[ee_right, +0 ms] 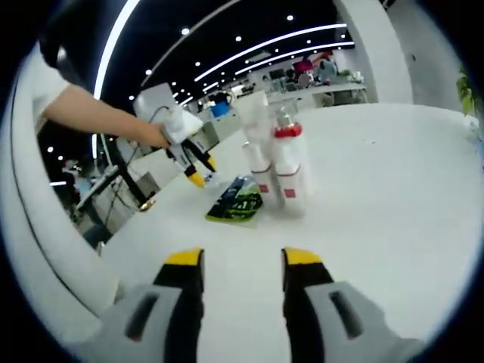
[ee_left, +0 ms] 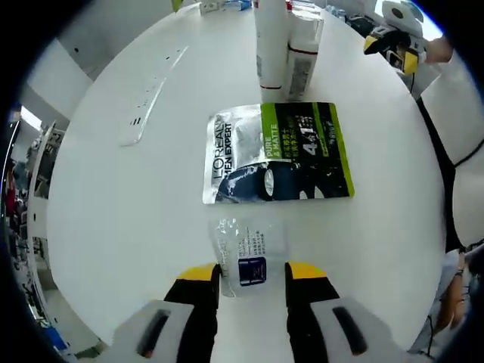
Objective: Arrange the skincare products in the storage area until every visible bottle or jar stands upright without overlapping.
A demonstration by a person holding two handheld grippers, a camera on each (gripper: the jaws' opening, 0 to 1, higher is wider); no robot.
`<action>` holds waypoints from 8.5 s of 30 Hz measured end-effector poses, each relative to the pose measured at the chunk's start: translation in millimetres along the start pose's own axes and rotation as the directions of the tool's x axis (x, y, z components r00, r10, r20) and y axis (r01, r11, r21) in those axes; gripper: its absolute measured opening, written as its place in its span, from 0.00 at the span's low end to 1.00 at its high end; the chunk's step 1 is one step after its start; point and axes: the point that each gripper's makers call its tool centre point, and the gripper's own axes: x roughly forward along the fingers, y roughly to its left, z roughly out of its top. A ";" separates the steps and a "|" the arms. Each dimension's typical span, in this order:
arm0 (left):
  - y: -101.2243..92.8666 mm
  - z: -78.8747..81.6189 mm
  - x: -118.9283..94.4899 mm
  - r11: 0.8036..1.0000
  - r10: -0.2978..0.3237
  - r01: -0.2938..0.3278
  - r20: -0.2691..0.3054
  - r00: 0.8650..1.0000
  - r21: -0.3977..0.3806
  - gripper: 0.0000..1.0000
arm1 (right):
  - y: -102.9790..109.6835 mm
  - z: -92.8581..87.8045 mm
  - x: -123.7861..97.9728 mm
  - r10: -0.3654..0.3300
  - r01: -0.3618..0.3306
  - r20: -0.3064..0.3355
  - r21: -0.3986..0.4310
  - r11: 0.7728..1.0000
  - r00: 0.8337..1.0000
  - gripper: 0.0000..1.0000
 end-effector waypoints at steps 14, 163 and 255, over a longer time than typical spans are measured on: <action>5.5 1.0 17.9 0.999 -0.031 0.031 -0.002 1.000 0.017 0.35 | -13.0 -5.0 -0.5 -0.035 0.035 -0.022 0.012 0.999 0.999 0.38; -123.4 -218.6 -44.5 0.967 -0.012 -0.027 -0.152 0.988 -0.253 0.39 | 29.2 -35.7 9.1 0.022 -0.023 -0.076 -0.002 1.000 0.997 0.37; -237.0 173.4 -122.0 0.639 -0.022 0.585 0.749 0.663 -0.499 0.45 | 96.6 70.9 -21.8 0.376 -0.518 0.356 0.572 0.636 0.856 0.00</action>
